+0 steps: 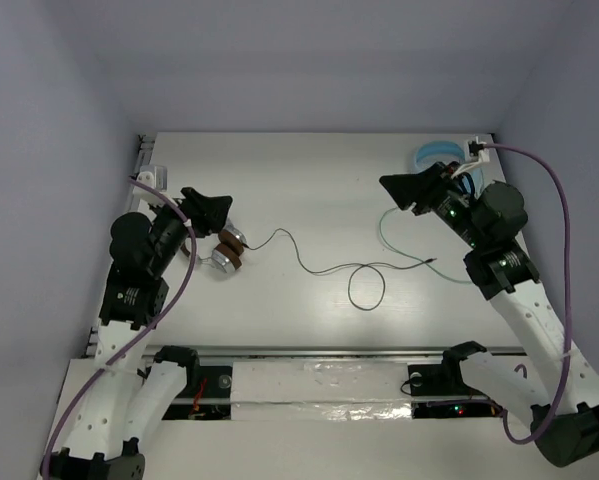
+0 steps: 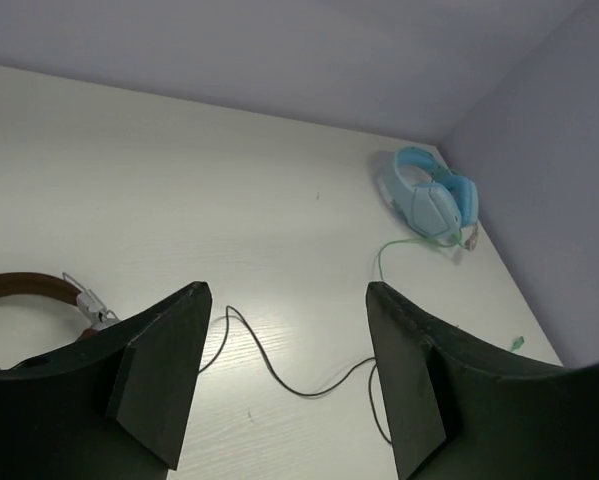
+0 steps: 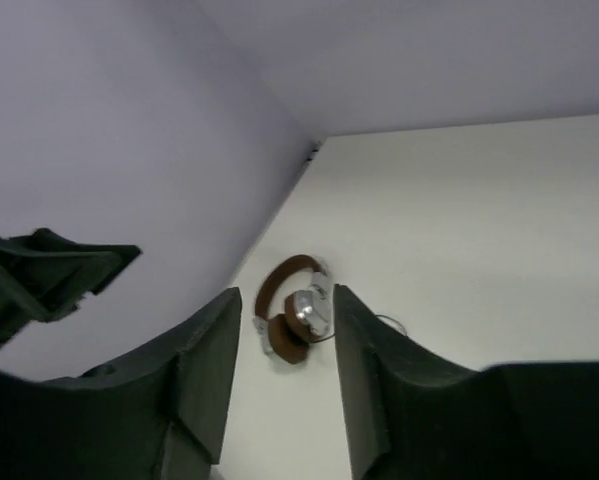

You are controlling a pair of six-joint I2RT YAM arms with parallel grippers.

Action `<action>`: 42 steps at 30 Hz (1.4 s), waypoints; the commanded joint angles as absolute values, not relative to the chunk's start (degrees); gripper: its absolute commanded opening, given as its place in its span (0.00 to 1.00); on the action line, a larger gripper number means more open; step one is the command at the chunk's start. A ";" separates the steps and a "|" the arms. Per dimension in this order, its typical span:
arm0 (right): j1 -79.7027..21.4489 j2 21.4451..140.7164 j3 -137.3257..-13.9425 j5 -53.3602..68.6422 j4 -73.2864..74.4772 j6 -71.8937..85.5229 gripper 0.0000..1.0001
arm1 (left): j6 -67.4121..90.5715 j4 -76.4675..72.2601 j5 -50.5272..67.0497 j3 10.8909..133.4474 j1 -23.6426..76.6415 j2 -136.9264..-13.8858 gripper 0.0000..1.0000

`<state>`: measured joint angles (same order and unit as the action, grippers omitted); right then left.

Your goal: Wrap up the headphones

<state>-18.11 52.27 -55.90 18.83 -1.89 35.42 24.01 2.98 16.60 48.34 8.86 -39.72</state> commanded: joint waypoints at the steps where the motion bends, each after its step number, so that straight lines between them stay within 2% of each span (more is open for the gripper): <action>1: -18.54 48.17 -53.62 21.79 -6.32 36.47 0.44 | 19.70 6.23 12.15 52.29 8.44 -41.04 0.61; 2: -18.54 47.64 -53.00 22.32 -6.50 36.65 0.30 | 19.25 7.81 10.91 52.47 8.44 -41.57 0.61; 3: -18.54 47.38 -52.74 22.76 -5.02 36.56 0.08 | 18.81 8.69 9.85 52.73 8.44 -42.62 0.59; 4: -18.54 47.29 -52.65 22.50 -4.05 36.48 0.00 | 18.63 9.22 8.02 53.00 8.44 -43.24 0.58; 7: -18.54 48.07 -50.20 20.57 -3.08 36.39 0.00 | 18.11 12.30 4.50 54.13 8.44 -47.45 0.52; 8: -18.54 48.42 -49.32 20.22 -2.99 36.82 0.00 | 17.41 14.13 3.53 54.49 8.44 -48.94 0.47; 9: -18.54 48.51 -48.35 19.69 -3.68 36.91 0.00 | 17.32 15.02 2.30 54.67 8.44 -52.00 0.34; 11: -18.54 48.17 -45.81 17.94 -4.04 36.48 0.00 | 16.88 17.13 -1.82 55.11 8.44 -55.09 0.23; 12: -18.54 47.90 -45.18 15.84 -4.04 35.87 0.00 | 17.05 17.40 -3.32 55.11 8.44 -57.72 0.07; 14: -18.54 47.38 -44.39 13.81 -3.08 34.11 0.00 | 16.96 16.36 -7.81 54.14 8.44 -59.76 0.00; 15: -18.54 47.11 -43.78 12.49 -2.47 33.75 0.00 | 16.88 16.00 -9.39 53.79 8.44 -61.77 0.00; 17: -18.54 46.49 -42.55 12.65 -3.33 34.10 0.00 | 16.18 15.03 -12.21 53.53 8.44 -64.16 0.01; 18: -18.54 46.23 -41.49 13.96 -4.56 34.28 0.00 | 16.00 15.38 -12.83 53.79 7.92 -67.03 0.13; 20: -18.54 46.49 -41.05 14.68 -4.92 34.37 0.00 | 16.52 16.52 -12.57 55.10 6.86 -69.69 0.28; 21: -18.54 46.93 -41.04 14.59 -4.40 34.19 0.04 | 16.35 16.52 -12.39 55.37 6.86 -71.35 0.41; 23: -18.54 47.02 -41.75 14.76 -3.78 33.66 0.11 | 15.47 16.87 -14.75 56.86 6.25 -73.03 0.51; 24: -18.54 46.67 -41.66 15.03 -3.69 33.58 0.25 | 15.38 17.40 -16.07 57.91 5.46 -75.21 0.57; 26: -18.54 46.23 -41.49 15.38 -4.04 33.40 0.38 | 15.21 17.84 -16.70 58.71 4.40 -77.77 0.60; 28: -18.54 45.79 -41.40 15.64 -4.31 33.40 0.43 | 14.77 16.88 -16.61 59.50 2.82 -81.81 0.61; 42: -18.54 46.14 -41.40 16.52 -4.04 33.22 0.42 | 9.14 13.98 -17.23 68.90 -1.14 -102.46 0.66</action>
